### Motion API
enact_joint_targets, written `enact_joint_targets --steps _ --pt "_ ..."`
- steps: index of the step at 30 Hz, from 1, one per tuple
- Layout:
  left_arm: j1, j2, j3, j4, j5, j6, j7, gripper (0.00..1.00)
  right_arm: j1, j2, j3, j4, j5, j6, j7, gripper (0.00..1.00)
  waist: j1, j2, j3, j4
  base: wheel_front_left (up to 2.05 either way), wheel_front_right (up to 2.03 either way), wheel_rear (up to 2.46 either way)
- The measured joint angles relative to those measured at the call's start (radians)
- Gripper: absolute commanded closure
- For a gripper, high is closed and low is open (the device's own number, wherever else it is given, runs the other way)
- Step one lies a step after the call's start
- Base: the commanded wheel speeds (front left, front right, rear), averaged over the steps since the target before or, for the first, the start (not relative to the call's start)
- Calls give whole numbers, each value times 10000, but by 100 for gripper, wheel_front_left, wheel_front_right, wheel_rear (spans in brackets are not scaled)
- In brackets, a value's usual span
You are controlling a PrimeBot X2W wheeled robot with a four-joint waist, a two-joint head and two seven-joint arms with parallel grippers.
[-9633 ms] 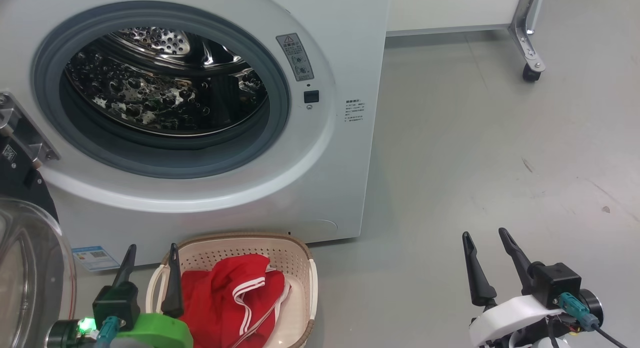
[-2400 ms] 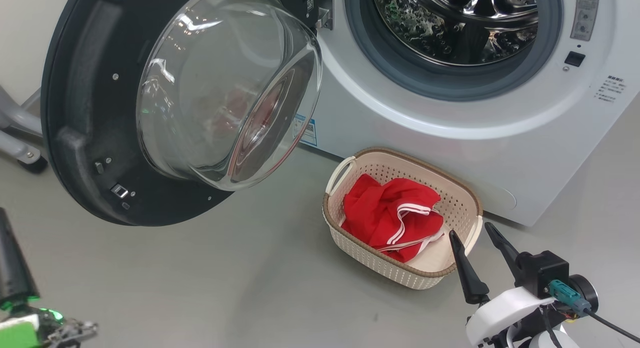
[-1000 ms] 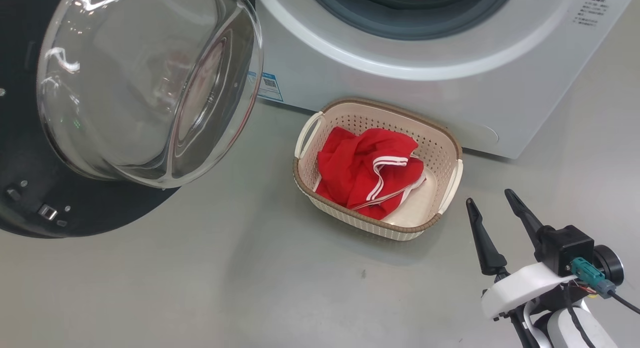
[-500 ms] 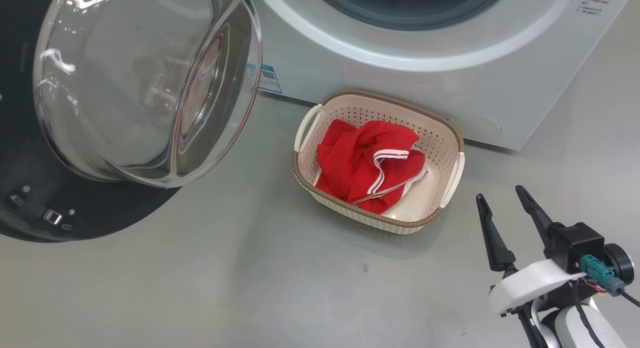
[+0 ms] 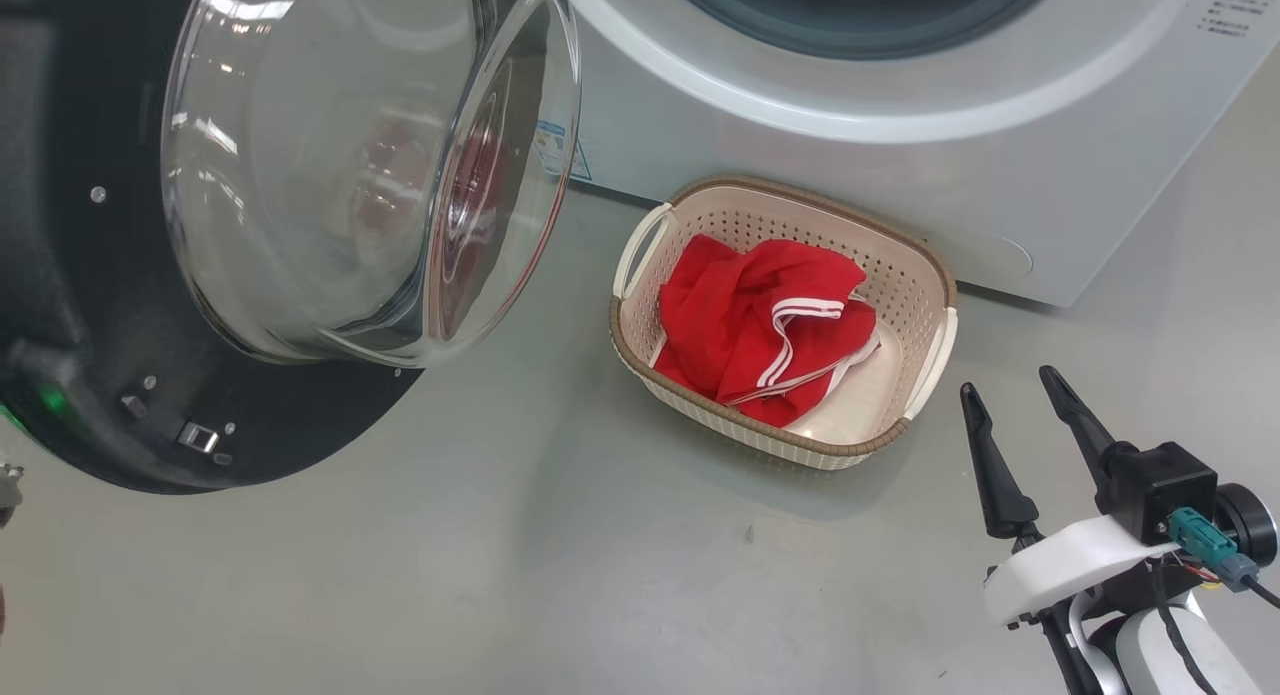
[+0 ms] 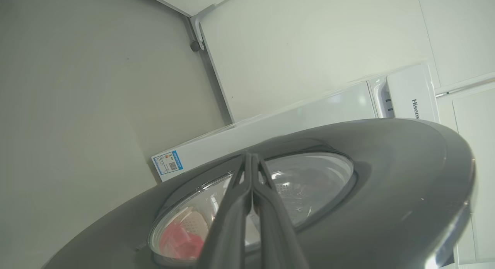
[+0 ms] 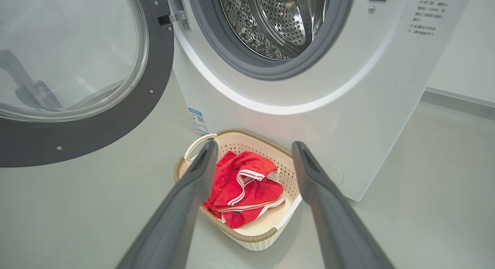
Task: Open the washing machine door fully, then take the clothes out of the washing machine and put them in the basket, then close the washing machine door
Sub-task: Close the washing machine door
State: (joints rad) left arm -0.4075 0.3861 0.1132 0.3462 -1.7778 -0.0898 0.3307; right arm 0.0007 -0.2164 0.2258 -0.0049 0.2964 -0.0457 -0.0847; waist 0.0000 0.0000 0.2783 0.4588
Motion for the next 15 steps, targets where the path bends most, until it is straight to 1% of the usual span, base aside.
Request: enact_joint_targets --steps 3,6,13,15 --pt "123 -10 -115 -105 -67 -123 337 100 -1 0 8 2 0 0 0 0 0 0 -17 44 0 0 0" --pt "315 -146 -186 -290 -221 -192 637 100 -1 10 29 4 0 0 -2 0 0 0 -44 73 0 0 0" --pt "819 -339 -464 -947 -453 -232 1285 100 0 75 96 81 17 6 -58 0 0 0 -166 56 0 0 0" --pt "993 -376 -545 -1154 -531 -301 1517 100 1 134 123 105 19 10 -61 0 0 0 -214 21 0 0 0"
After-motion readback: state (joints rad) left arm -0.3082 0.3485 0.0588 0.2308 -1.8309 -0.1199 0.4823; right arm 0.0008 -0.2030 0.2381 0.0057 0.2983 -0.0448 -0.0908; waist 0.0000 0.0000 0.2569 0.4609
